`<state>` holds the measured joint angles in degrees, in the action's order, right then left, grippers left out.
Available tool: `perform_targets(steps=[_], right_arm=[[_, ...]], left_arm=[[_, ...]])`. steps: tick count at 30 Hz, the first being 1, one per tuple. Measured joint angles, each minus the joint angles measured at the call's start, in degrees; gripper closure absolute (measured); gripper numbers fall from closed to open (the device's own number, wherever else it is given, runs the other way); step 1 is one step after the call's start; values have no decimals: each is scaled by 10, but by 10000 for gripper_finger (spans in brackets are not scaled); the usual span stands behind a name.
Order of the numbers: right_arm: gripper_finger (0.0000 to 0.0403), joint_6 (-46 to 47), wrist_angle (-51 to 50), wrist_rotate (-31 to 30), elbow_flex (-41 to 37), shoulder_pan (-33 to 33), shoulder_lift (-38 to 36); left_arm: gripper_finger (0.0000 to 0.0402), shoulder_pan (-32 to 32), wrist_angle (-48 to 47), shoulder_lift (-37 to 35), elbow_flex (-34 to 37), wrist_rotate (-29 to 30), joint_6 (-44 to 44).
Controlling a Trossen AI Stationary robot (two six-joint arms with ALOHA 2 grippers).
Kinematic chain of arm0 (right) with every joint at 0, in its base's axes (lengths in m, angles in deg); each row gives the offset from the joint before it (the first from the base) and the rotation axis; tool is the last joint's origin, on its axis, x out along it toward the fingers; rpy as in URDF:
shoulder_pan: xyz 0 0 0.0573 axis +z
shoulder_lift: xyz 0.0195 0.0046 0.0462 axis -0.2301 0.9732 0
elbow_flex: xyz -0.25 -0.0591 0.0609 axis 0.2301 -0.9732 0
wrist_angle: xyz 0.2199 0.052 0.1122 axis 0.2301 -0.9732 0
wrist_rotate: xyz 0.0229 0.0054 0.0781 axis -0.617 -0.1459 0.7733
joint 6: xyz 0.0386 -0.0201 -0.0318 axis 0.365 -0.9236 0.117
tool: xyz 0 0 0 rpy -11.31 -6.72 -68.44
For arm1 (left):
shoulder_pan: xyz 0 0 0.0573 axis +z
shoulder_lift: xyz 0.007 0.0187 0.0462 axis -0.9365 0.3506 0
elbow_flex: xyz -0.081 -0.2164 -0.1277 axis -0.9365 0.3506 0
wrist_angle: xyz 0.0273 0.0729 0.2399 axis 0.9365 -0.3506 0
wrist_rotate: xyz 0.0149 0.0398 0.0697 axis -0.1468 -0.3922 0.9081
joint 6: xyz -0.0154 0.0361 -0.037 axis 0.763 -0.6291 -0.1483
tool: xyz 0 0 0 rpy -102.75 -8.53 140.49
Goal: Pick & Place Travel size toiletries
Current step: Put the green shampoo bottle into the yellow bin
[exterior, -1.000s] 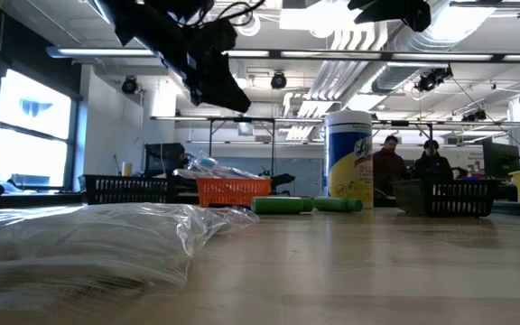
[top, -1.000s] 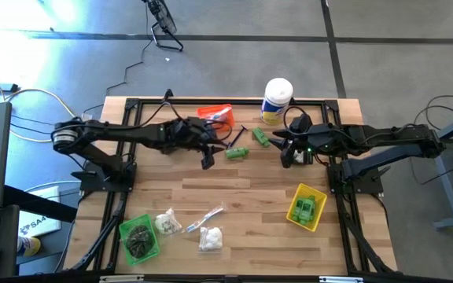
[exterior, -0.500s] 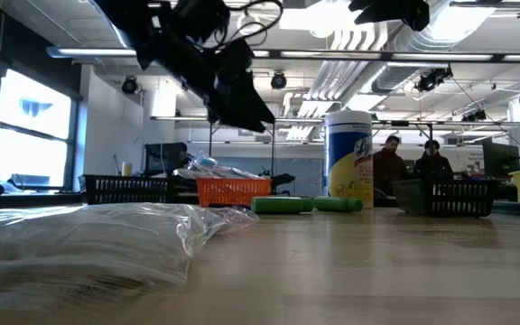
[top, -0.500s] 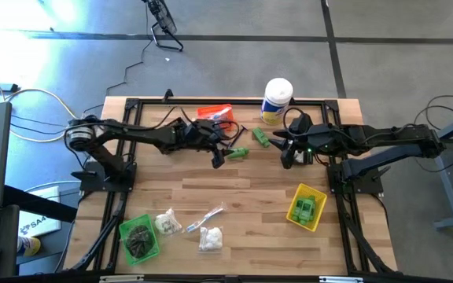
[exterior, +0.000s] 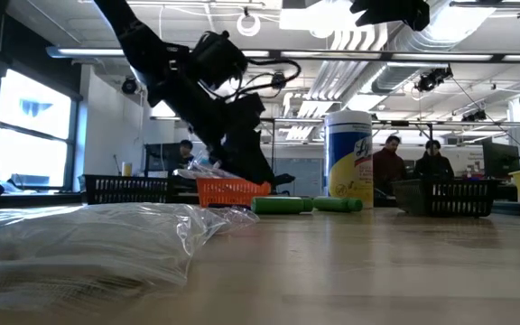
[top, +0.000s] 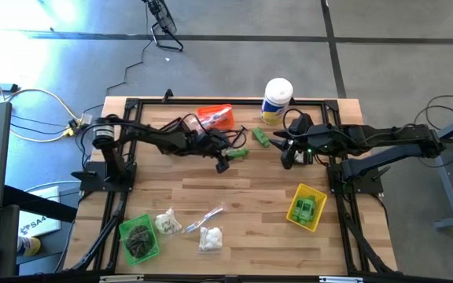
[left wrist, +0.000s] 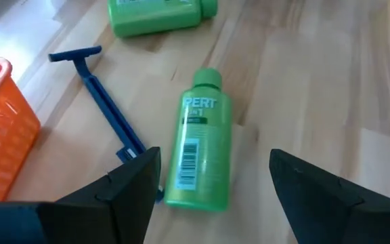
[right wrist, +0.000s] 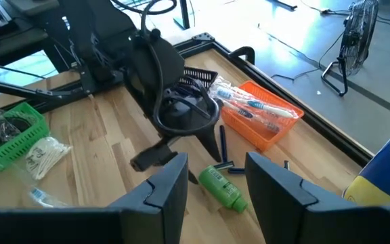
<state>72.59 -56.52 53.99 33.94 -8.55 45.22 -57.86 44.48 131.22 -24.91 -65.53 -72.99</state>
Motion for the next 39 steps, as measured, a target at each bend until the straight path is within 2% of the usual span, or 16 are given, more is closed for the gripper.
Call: perform_targets(steps=[9,39], right_arm=[[262,0,0,0,0,0,0],[262,-2,1,0,0,0,0]], left_arm=[[130,0,28,29,0,22,-1],[130,-4,55,66,-6,14,-6]])
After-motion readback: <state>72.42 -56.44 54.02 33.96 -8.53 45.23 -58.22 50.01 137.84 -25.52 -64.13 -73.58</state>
